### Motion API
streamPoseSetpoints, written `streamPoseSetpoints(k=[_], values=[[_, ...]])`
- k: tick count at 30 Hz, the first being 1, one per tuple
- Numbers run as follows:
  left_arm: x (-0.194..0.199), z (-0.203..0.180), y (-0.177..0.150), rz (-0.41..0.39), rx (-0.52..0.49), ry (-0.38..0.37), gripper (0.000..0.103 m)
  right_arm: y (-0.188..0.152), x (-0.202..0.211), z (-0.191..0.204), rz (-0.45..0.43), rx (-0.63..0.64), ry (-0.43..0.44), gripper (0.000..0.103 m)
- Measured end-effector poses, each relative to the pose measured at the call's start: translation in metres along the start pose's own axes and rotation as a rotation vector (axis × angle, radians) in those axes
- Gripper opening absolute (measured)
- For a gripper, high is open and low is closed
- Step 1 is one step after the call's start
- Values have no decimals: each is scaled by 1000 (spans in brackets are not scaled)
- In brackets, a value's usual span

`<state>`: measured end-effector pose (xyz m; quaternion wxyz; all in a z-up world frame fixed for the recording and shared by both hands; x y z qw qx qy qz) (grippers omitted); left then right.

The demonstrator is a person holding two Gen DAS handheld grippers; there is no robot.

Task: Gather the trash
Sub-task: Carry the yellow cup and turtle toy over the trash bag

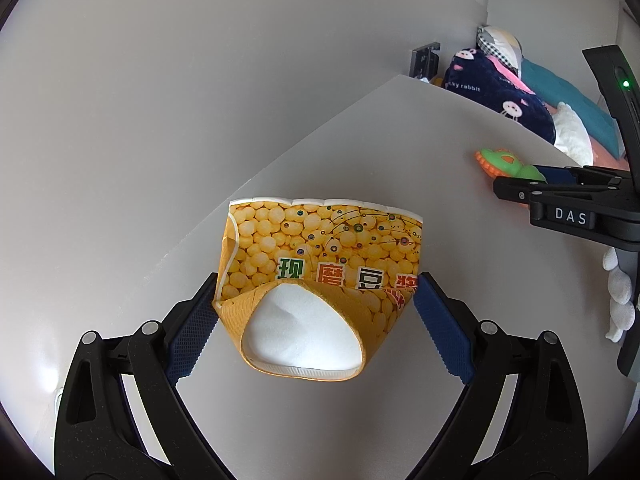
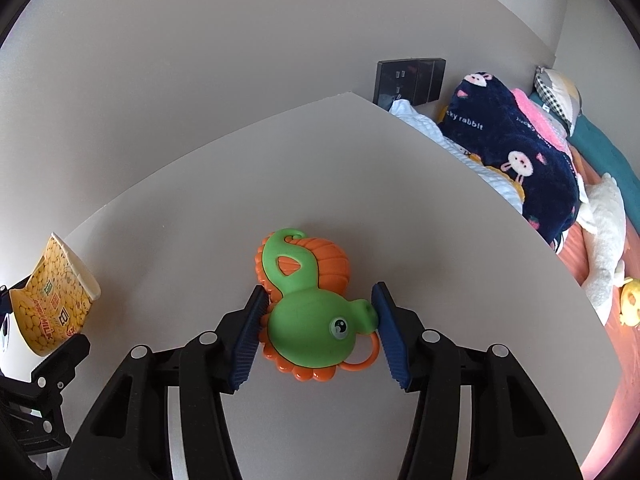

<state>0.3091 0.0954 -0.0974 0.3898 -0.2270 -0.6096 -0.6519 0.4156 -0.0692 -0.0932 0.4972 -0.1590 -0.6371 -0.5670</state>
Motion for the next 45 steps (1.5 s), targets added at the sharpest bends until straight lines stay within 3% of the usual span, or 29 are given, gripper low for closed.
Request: streamPoseSetpoints(k=[32, 45], values=[[121, -91, -19, -96, -106, -94, 91, -72, 160, -44, -101, -73, -29, 55], [157, -140, -36, -120, -160, -156, 91, -125, 212, -79, -130, -137, -80, 55]])
Point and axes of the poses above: each gripper's, at about its wrist camera, not at the fingertips, and x roughly against the way its jaws point, z to its left, y to its top, the point moved 7 cm from there along -x, roughly the way its jaws point, and after that the axes turned 9 degrees about y, right-handed, at the moved point
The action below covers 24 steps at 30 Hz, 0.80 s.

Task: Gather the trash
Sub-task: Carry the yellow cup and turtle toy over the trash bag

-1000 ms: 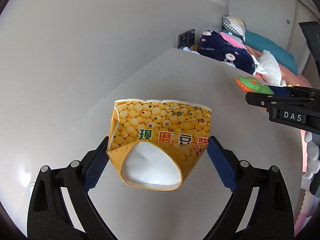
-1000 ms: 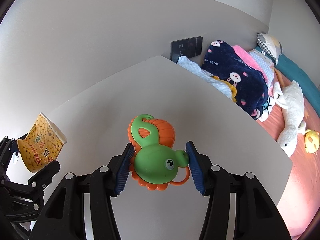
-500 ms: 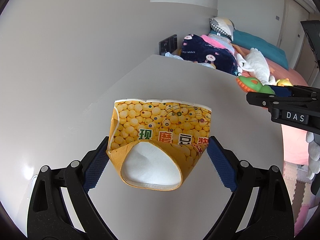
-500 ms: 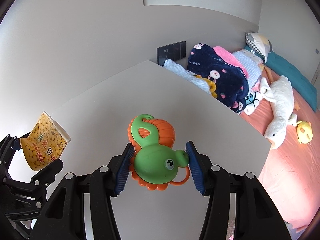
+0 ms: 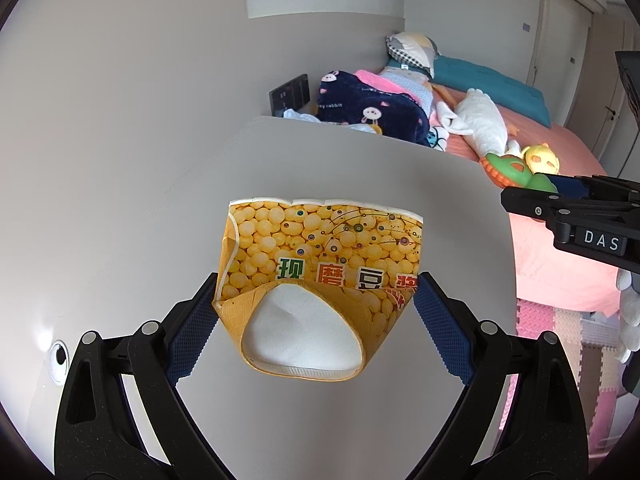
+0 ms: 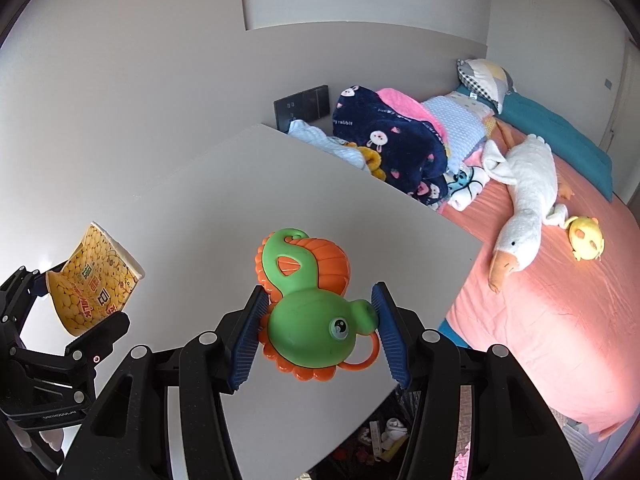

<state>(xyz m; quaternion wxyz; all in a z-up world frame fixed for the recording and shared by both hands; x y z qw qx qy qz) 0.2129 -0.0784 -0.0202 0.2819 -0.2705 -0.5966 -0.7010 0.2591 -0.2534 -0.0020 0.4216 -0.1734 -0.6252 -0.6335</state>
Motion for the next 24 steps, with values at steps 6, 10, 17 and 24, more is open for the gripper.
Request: streamPoseSetpoints(k=[6, 10, 17, 24], values=[[11, -28, -3, -10, -35, -30, 91, -21, 21, -21, -10, -27, -31, 55], [18, -47, -5, -17, -64, -51, 91, -32, 35, -37, -21, -51, -49, 55], [29, -83, -7, -29, -108, -92, 91, -50, 64, -67, -46, -92, -92, 55], [38, -116, -11, -36, -156, -128, 91, -69, 89, -97, -62, -133, -132, 55]])
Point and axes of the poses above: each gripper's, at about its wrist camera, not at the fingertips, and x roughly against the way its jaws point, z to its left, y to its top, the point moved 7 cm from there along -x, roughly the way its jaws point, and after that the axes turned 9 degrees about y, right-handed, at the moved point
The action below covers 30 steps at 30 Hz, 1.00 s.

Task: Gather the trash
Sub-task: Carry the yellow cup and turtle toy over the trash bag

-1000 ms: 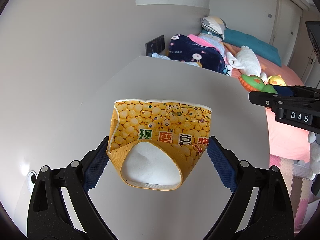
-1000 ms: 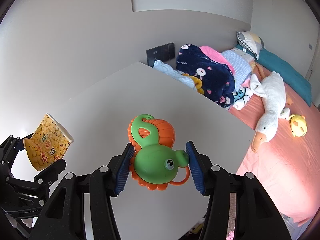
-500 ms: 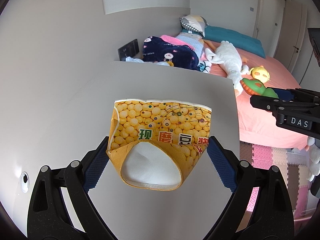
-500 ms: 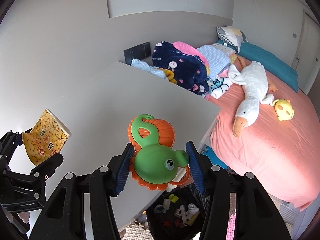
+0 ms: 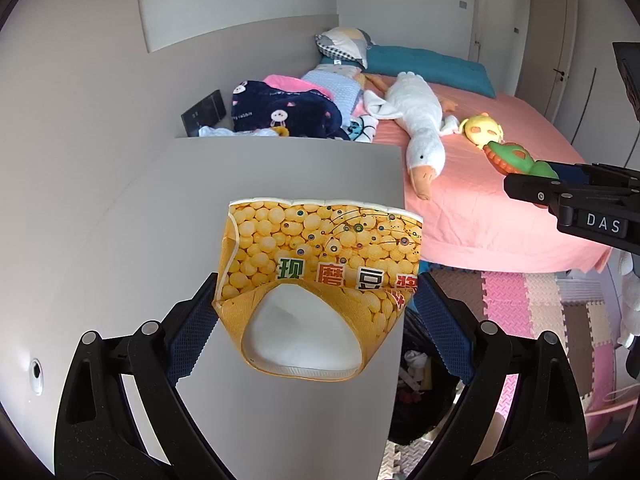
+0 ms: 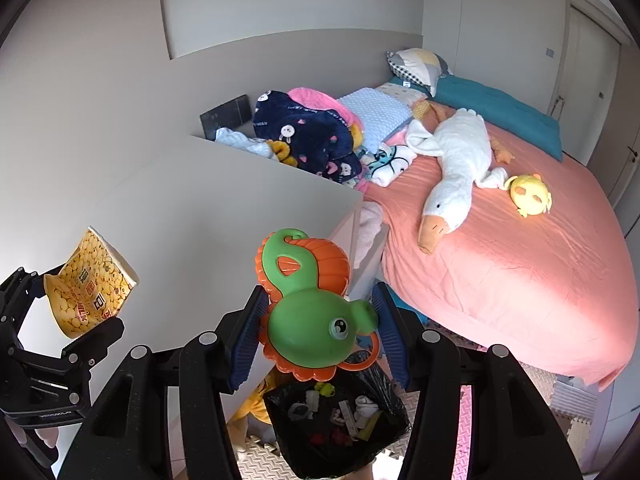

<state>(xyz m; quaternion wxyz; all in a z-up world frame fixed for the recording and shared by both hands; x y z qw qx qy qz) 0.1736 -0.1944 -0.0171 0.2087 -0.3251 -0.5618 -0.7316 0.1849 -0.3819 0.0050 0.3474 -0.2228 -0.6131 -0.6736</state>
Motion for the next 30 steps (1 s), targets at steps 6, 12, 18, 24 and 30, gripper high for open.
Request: streamPoseSetpoints(k=[6, 12, 18, 24, 30], values=[[4, -27, 0, -3, -40, -28, 91, -13, 16, -27, -10, -36, -26, 55], [7, -52, 1, -11, -72, -62, 91, -26, 30, -51, -19, -70, -52, 55], [9, -80, -1, -12, -104, -103, 91, -39, 40, -73, -18, -101, -81, 55], [7, -105, -4, -7, -136, -142, 91, -52, 52, -93, -20, -128, -116, 55], [7, -126, -8, 5, -156, -176, 91, -63, 62, -109, -20, -142, -159, 55]])
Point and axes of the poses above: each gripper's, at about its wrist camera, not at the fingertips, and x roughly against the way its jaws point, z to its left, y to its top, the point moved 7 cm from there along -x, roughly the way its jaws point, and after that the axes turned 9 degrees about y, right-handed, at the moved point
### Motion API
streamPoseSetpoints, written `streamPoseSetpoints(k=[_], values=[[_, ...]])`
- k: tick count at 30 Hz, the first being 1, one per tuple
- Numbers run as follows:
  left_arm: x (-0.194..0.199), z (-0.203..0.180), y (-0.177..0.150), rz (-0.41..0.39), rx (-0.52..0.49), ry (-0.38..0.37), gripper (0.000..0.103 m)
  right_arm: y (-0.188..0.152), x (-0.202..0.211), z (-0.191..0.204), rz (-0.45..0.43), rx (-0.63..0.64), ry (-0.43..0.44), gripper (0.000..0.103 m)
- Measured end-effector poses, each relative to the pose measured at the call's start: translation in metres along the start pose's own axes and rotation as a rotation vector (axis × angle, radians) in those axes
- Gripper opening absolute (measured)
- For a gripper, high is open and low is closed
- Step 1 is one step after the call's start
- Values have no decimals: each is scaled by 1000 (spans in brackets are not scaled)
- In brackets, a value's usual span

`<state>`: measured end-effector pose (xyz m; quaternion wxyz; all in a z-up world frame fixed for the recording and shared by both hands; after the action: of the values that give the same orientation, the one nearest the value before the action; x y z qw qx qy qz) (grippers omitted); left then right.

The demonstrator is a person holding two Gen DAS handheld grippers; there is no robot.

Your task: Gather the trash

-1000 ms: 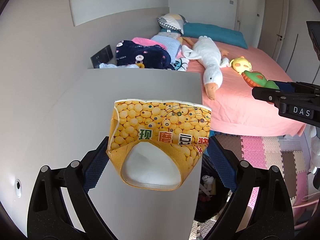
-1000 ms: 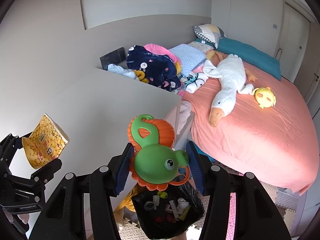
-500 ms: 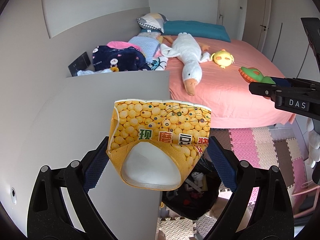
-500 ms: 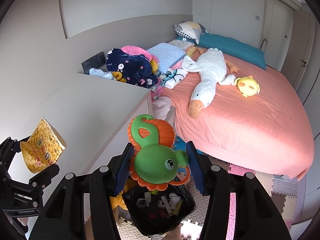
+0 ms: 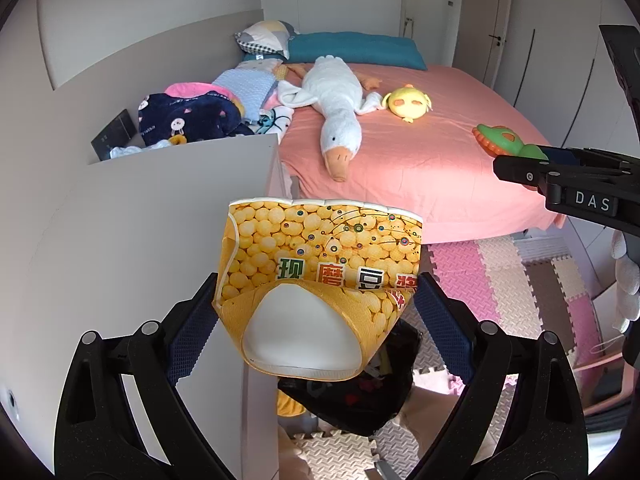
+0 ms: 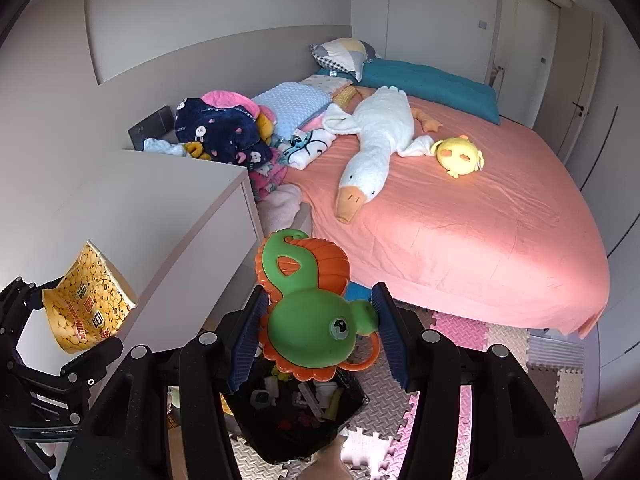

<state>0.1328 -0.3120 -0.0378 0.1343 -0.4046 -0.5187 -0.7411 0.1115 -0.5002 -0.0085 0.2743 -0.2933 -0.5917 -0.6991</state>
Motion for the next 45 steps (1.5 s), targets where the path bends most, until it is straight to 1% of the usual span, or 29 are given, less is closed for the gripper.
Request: streamPoseSetpoints(k=[8, 17, 19, 21, 22, 23, 24, 25, 31, 38, 45], values=[[-1, -13, -4, 6, -12, -6, 91, -4, 1, -9, 5, -6, -11, 55], [-3, -13, -6, 13, -12, -6, 91, -4, -1, -7, 8, -6, -9, 55], [-4, -12, -6, 15, -14, -23, 92, -3, -4, -4, 11, -10, -2, 55], [-2, -11, -6, 8, -14, -40, 94, -1, -7, 3, 16, -20, 27, 55], [-2, -10, -6, 4, -12, -37, 97, 1, -7, 5, 18, -29, 43, 59], [-1, -8, -5, 0, -13, -29, 97, 3, -7, 6, 14, -38, 45, 64], [-1, -6, -5, 1, -14, -18, 97, 6, -6, 8, 4, -40, 34, 72], [-1, -3, -5, 5, -13, -9, 97, 8, -5, 10, -5, -34, 25, 75], [-4, 7, -5, 15, 17, -6, 97, 11, -4, 17, -11, -15, 31, 75], [-5, 10, -7, 14, 26, 6, 97, 9, -8, 16, 1, -12, 32, 75], [-3, 12, -8, 12, 36, 10, 97, 8, -6, 20, -5, 2, 36, 75]])
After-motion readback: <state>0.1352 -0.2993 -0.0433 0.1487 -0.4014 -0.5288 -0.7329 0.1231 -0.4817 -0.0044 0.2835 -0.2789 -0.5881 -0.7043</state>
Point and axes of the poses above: each gripper's, at about its wrist camera, not at the fingertips, and x roughly against the way its jaws point, z to its left, y to its top, the point moved 7 cm from there along -x, roughly the way its jaws point, and after that the axes turned 9 degrees about y, right-handed, at the moved point
